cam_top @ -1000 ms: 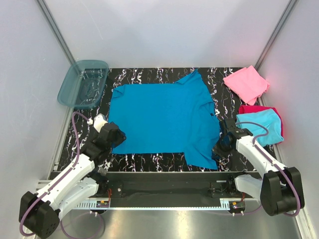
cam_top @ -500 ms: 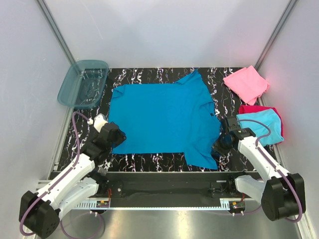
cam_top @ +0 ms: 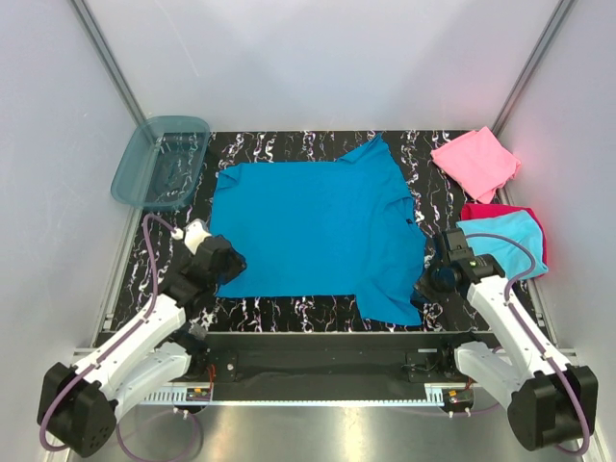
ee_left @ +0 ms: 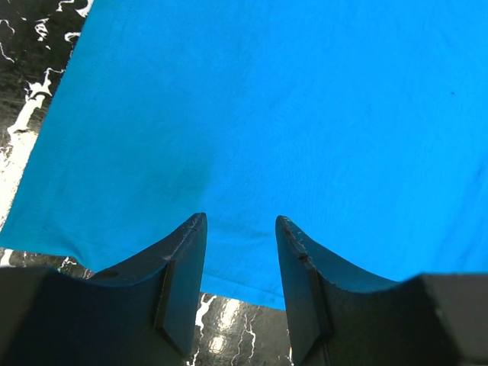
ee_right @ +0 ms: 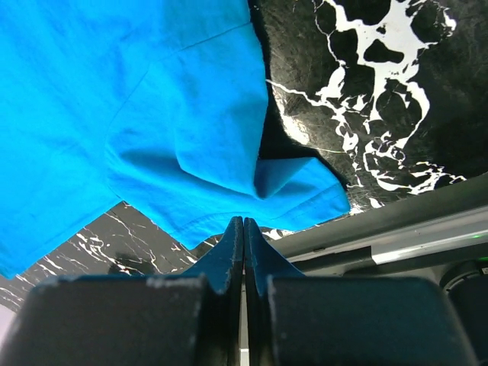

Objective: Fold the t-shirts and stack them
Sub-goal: Flatten the tshirt out

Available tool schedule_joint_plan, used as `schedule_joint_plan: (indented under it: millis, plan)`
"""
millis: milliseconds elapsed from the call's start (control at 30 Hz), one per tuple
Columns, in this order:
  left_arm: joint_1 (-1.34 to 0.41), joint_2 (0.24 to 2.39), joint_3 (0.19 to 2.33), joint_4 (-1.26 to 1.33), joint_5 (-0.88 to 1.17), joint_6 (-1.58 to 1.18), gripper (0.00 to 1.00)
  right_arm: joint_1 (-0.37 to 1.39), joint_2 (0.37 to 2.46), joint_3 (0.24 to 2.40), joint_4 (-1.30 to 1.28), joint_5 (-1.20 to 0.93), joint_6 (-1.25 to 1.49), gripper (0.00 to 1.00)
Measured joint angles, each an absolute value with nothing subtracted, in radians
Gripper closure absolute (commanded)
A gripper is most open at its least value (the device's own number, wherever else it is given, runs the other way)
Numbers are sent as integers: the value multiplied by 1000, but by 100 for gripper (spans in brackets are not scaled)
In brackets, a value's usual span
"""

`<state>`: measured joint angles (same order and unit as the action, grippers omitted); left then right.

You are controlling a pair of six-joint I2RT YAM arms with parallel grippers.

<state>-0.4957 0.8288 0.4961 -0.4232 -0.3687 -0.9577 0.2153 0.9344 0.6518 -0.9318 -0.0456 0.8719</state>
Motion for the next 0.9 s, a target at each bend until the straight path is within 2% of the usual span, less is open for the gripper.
schedule_joint_plan:
  millis: [133,300,367,400,433,567,900]
  plan:
    - [-496,814,461,-412,-367,-967,53,215,934,651,-931,-41,876,100]
    - [-496,773,423,-475,-383,-984,46,215,972,651,-895,-42,876,100]
    - [-495,753,418,-492,-390,-993,44,215,994,651,-873,-42,874,96]
    - [-495,743,413,-499,-389,-1000,44,215,1006,651,-861,-41,871,85]
    - [-495,732,405,-502,-388,-1004,44,215,1019,651,-846,-42,870,80]
    - [-494,707,353,-517,-374,-1027,45,215,1076,650,-790,-37,855,68]
    - [-494,617,285,-613,-353,-1069,46,215,1193,647,-690,-35,814,59]
